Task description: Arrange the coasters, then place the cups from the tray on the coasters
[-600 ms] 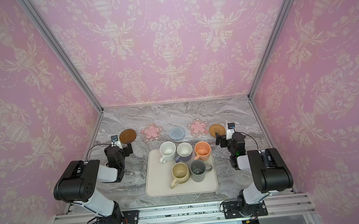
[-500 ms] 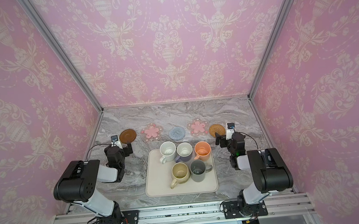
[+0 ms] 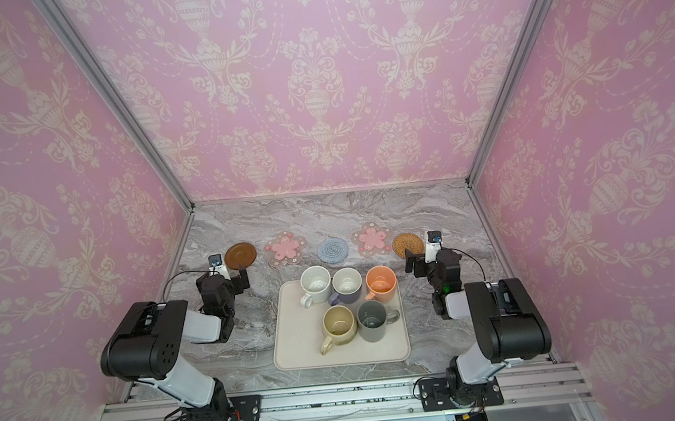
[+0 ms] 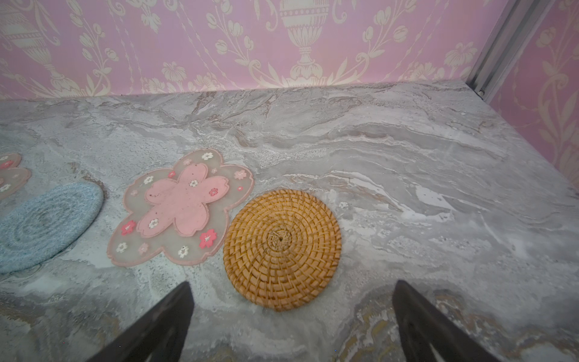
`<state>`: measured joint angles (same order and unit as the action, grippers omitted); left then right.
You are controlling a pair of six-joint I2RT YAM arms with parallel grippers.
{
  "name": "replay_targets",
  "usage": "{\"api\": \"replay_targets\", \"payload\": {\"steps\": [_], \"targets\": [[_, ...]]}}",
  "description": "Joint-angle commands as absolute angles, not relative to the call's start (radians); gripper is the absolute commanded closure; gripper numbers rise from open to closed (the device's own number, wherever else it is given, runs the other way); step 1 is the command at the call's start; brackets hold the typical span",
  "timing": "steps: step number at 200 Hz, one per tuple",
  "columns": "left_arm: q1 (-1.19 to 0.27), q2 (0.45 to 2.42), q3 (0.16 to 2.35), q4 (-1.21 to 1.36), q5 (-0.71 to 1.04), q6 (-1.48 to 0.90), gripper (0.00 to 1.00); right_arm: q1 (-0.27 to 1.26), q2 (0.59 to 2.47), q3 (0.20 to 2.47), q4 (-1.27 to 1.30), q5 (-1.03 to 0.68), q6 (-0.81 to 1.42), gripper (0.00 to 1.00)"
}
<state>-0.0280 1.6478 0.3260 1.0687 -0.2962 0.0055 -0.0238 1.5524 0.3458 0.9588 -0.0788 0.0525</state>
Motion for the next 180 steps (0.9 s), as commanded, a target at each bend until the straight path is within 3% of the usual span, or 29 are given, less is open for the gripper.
{"api": "replay_targets", "payload": {"steps": [1,180], "targets": [[-0.023,1.644,0.339,1.067,-0.278,-0.016,0.01,-0.015,1.549,0.358,0.964,-0.062,0.057,0.0],[-0.023,1.642,0.334,1.074,-0.27,-0.009,0.01,0.001,1.545,0.357,0.961,-0.101,0.019,0.0]]}}
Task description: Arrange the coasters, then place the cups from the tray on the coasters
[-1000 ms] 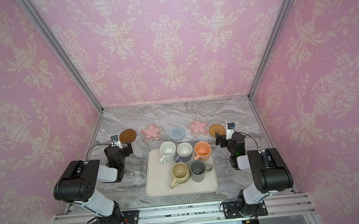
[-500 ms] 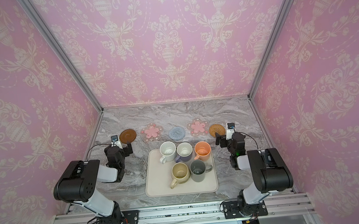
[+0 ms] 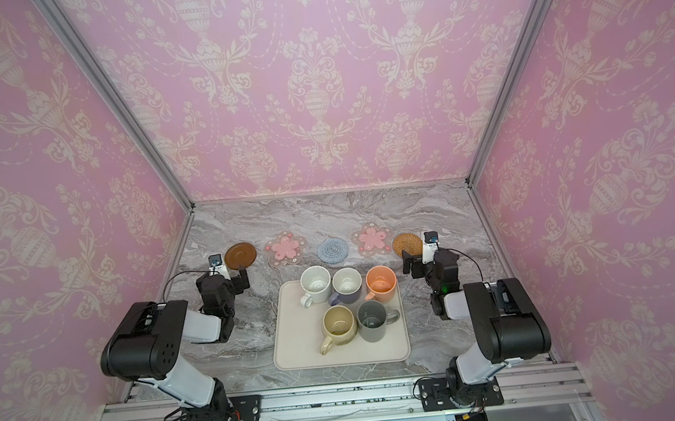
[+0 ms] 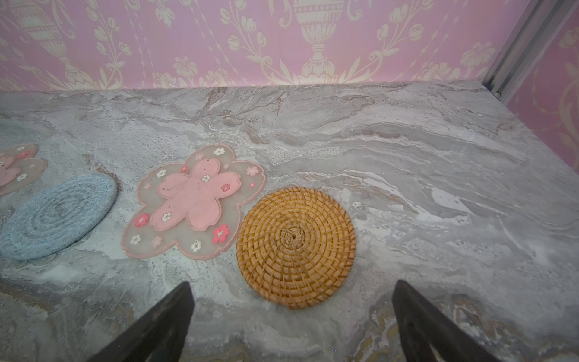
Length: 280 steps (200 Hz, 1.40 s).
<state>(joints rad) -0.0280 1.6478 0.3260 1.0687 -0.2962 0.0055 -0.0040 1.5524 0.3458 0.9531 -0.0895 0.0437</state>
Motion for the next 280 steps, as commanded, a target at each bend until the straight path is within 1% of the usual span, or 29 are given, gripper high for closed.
{"api": "replay_targets", "payload": {"steps": [1,17,31,49,77,85,100,119,139,154,176,208,220,233,241,265,280], "targets": [[-0.023,1.641,0.334,1.075,-0.268,-0.008,0.01,0.001,1.545,0.357,0.961,-0.101,0.019,0.0],[-0.025,1.605,0.338,1.034,-0.229,0.003,0.01,0.001,1.545,0.358,0.96,-0.101,0.02,0.0],[-0.025,1.554,0.348,0.976,-0.232,0.005,0.01,0.001,1.546,0.358,0.96,-0.101,0.02,0.0],[-0.025,1.455,0.385,0.821,-0.22,0.008,0.01,0.001,1.546,0.358,0.96,-0.101,0.019,0.0],[-0.024,1.314,0.488,0.51,-0.208,-0.032,0.01,0.001,1.545,0.358,0.962,-0.098,0.02,0.0],[-0.024,1.29,0.519,0.435,-0.208,-0.042,0.03,0.002,1.546,0.358,0.962,-0.096,0.021,0.0],[-0.024,1.251,0.555,0.353,-0.2,-0.056,0.07,0.002,1.546,0.358,0.962,-0.091,0.021,0.0],[-0.025,1.212,0.593,0.27,-0.241,-0.108,0.07,0.003,1.546,0.356,0.962,-0.089,0.023,0.0],[-0.025,1.203,0.666,0.134,-0.277,-0.144,0.16,0.003,1.546,0.357,0.963,-0.085,0.023,0.0],[-0.026,1.212,0.704,0.064,-0.26,-0.15,0.27,0.003,1.547,0.356,0.963,-0.07,0.029,0.0],[-0.028,1.247,0.786,-0.084,-0.354,-0.236,0.29,0.003,1.545,0.359,0.957,0.002,0.054,0.0],[-0.027,1.321,0.88,-0.259,-0.39,-0.305,0.4,0.005,1.546,0.351,0.973,0.033,0.061,0.0],[-0.027,1.348,0.91,-0.304,-0.377,-0.345,0.5,0.008,1.545,0.35,0.973,0.036,0.061,0.0],[-0.028,1.374,0.935,-0.322,-0.342,-0.379,0.54,0.009,1.545,0.351,0.973,0.037,0.06,0.0],[-0.028,1.392,0.949,-0.329,-0.32,-0.394,0.59,0.009,1.545,0.351,0.973,0.041,0.061,0.0],[-0.028,1.461,1.01,-0.372,-0.293,-0.433,0.63,0.009,1.539,0.354,0.969,0.06,0.066,0.02],[-0.028,1.5,1.043,-0.401,-0.263,-0.436,0.64,0.009,1.477,0.385,0.844,0.096,0.075,0.03]]}}
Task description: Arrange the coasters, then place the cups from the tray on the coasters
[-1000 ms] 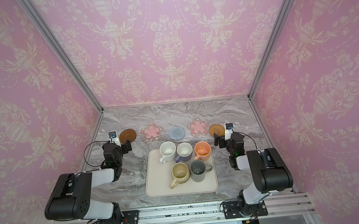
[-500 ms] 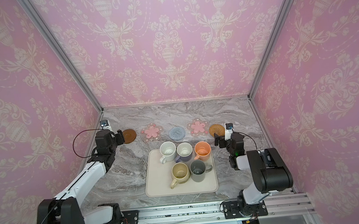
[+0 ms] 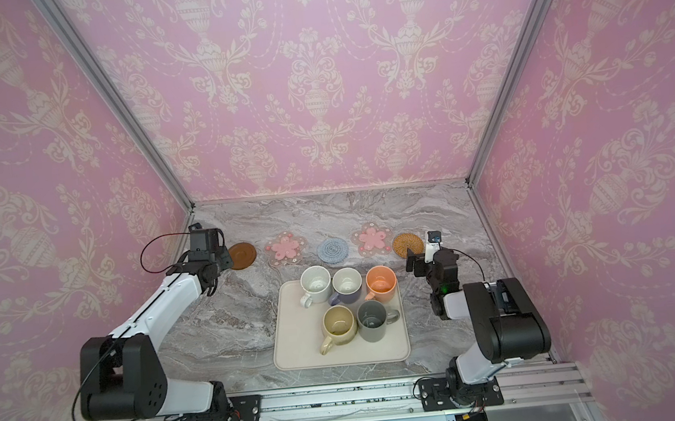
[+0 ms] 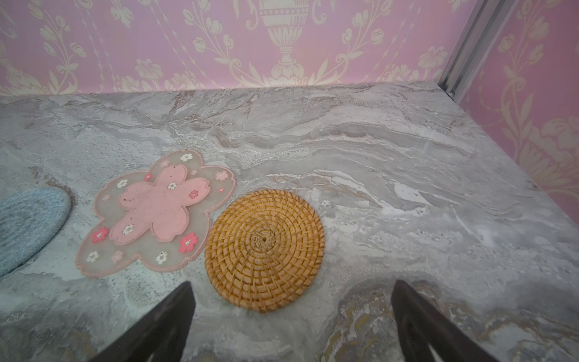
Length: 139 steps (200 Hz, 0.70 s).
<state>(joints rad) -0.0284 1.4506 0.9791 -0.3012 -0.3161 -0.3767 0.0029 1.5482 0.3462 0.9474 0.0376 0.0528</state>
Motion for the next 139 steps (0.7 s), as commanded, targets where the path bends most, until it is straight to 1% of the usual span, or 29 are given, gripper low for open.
{"api": "replay_targets", "payload": {"steps": [1,19,44,62,101,139], "targets": [[-0.028,1.502,1.045,-0.402,-0.262,-0.436,0.64,0.009,1.472,0.387,0.834,0.095,0.075,0.03],[-0.029,1.521,1.059,-0.411,-0.24,-0.439,0.64,0.009,1.374,0.461,0.633,0.093,0.07,0.04],[-0.029,1.533,1.042,-0.382,-0.248,-0.446,0.63,0.01,1.29,0.519,0.508,0.065,0.06,0.04],[-0.028,1.56,1.055,-0.385,-0.238,-0.448,0.63,0.015,1.272,0.585,0.392,0.059,0.055,0.04],[-0.029,1.607,1.084,-0.387,-0.226,-0.453,0.63,0.099,1.298,0.697,0.267,0.073,0.017,0.06],[-0.028,1.654,1.114,-0.391,-0.224,-0.454,0.62,0.216,1.416,0.847,0.176,0.077,0.007,0.07]]}}
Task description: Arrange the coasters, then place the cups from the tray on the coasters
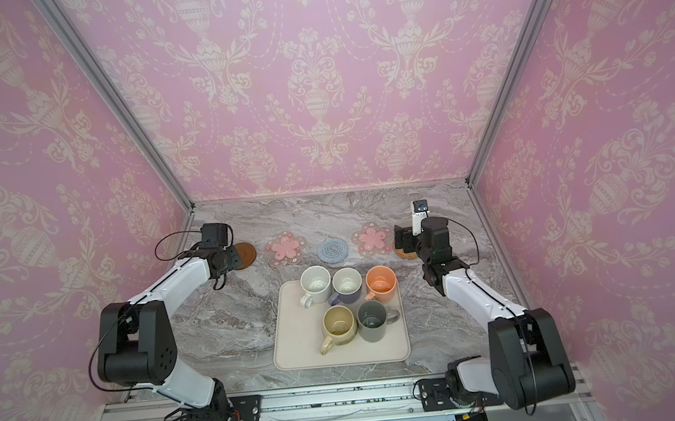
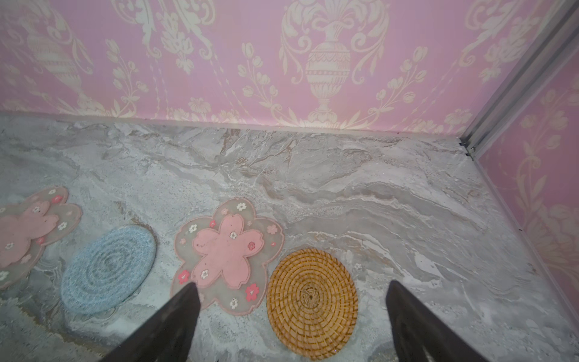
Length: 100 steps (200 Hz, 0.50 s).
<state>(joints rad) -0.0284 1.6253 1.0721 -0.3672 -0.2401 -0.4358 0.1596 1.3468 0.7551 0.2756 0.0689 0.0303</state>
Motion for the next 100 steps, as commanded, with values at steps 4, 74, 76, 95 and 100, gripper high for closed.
{"api": "replay_targets", "payload": {"steps": [4,74,76,95,100], "targets": [[-0.029,1.658,1.117,-0.39,-0.22,-0.454,0.62,0.226,1.433,0.863,0.171,0.075,0.007,0.07],[-0.025,1.774,1.193,-0.378,-0.182,-0.449,0.64,0.402,1.667,1.094,0.11,0.071,0.018,0.08],[-0.025,1.778,1.195,-0.377,-0.181,-0.449,0.64,0.406,1.672,1.1,0.105,0.071,0.02,0.08],[-0.022,1.823,1.23,-0.387,-0.176,-0.454,0.65,0.429,1.716,1.151,0.08,0.06,0.043,0.08],[-0.021,1.832,1.238,-0.39,-0.176,-0.455,0.66,0.432,1.725,1.161,0.08,0.058,0.048,0.09]]}}
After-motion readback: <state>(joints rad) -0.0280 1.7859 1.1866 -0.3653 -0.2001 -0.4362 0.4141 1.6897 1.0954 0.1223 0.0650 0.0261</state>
